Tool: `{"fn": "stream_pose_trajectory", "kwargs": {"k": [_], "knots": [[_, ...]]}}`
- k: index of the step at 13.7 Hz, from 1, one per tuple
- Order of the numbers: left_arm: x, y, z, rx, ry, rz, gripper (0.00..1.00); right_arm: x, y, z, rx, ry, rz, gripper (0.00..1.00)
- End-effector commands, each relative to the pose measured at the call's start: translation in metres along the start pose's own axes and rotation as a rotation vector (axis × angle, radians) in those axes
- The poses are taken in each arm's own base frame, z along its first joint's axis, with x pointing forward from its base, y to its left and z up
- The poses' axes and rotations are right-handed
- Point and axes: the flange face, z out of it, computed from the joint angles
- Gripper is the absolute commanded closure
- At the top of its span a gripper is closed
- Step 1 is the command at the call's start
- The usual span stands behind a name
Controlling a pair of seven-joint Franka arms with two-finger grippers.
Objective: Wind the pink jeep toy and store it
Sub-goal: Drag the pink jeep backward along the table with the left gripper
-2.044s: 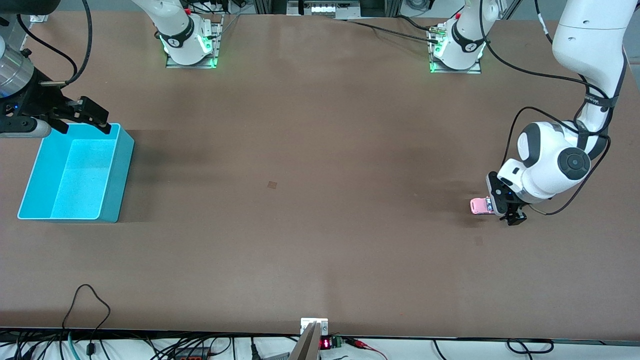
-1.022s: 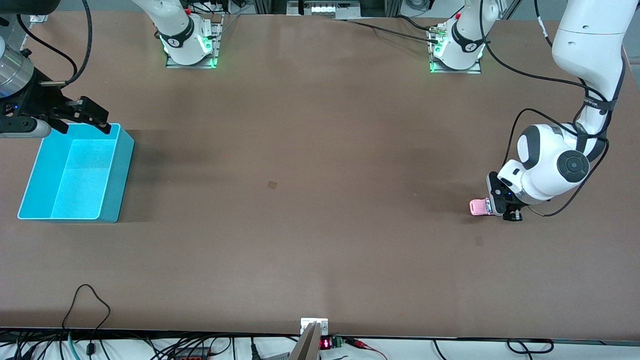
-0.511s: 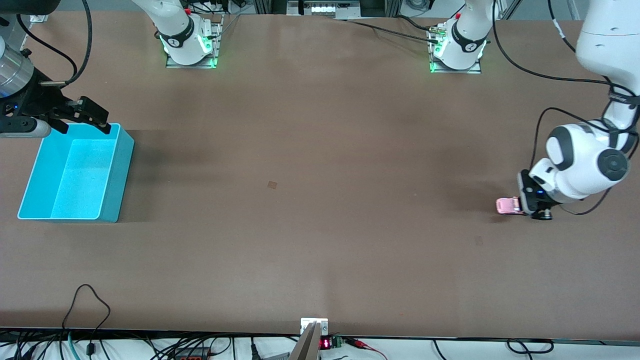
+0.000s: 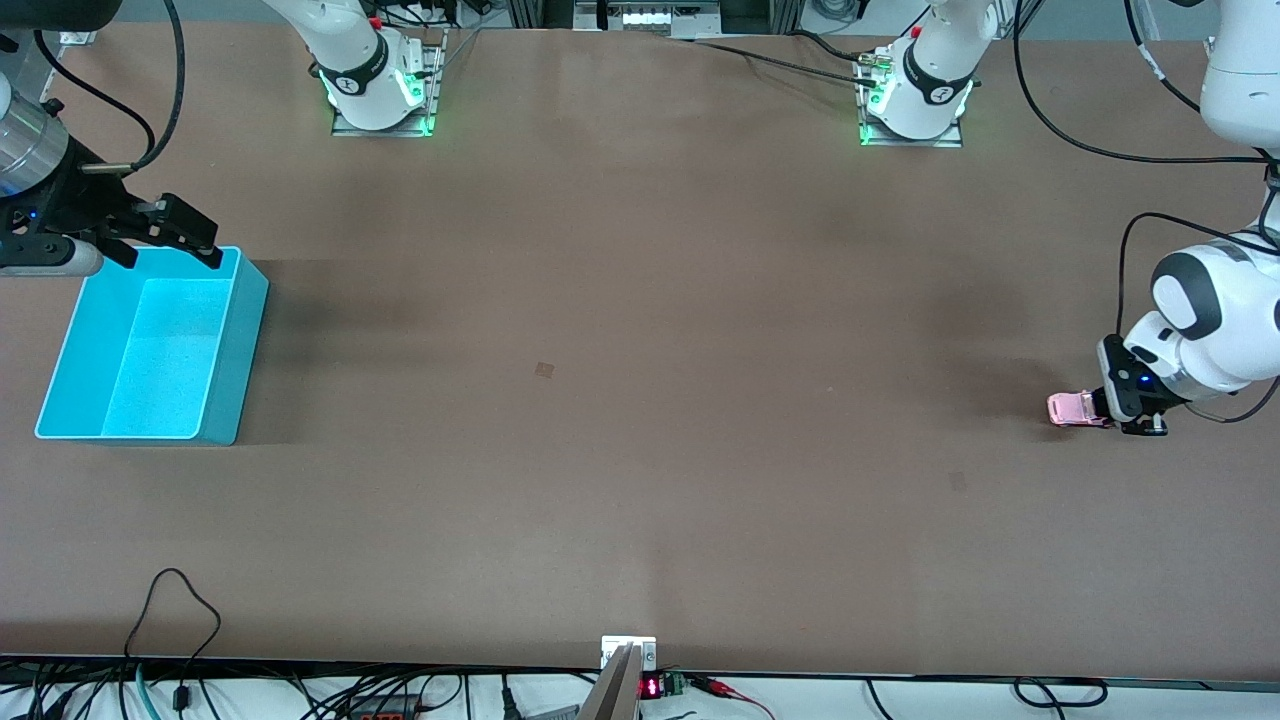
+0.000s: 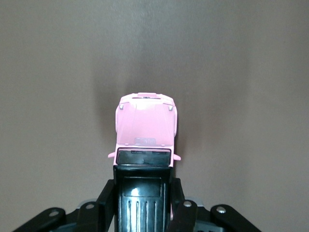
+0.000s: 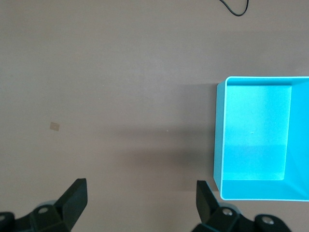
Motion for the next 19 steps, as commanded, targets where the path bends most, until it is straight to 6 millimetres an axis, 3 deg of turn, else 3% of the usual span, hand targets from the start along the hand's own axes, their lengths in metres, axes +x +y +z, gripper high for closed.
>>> {"fn": "stream_pose_trajectory", "kwargs": {"k": [1,8,9,10,11,17,19], "knots": [[-0.01,0.023,0.059,-0.107,0.032,0.029,0.76,0.0,0.001,-0.003,0.0,-0.002,0.003,0.0],[-0.02,0.028,0.062,-0.112,0.034,0.013,0.73,0.0,0.001,-0.004,0.0,-0.002,0.003,0.0],[-0.02,0.027,0.061,-0.109,0.033,0.013,0.56,0.0,0.001,-0.004,0.0,-0.002,0.003,0.0],[-0.022,0.023,0.057,-0.1,0.031,0.01,0.04,0.0,0.001,-0.004,0.0,-0.002,0.003,0.0],[-0.022,0.018,0.05,-0.091,0.027,0.014,0.0,-0.001,0.001,-0.004,0.0,-0.004,0.003,0.0],[-0.003,-0.021,-0.007,-0.147,0.042,0.046,0.0,0.0,0.001,-0.004,0.0,-0.002,0.003,0.0],[0.018,-0.032,-0.03,-0.166,0.043,0.075,0.0,0.0,0.001,-0.004,0.0,-0.002,0.003,0.0]]}}
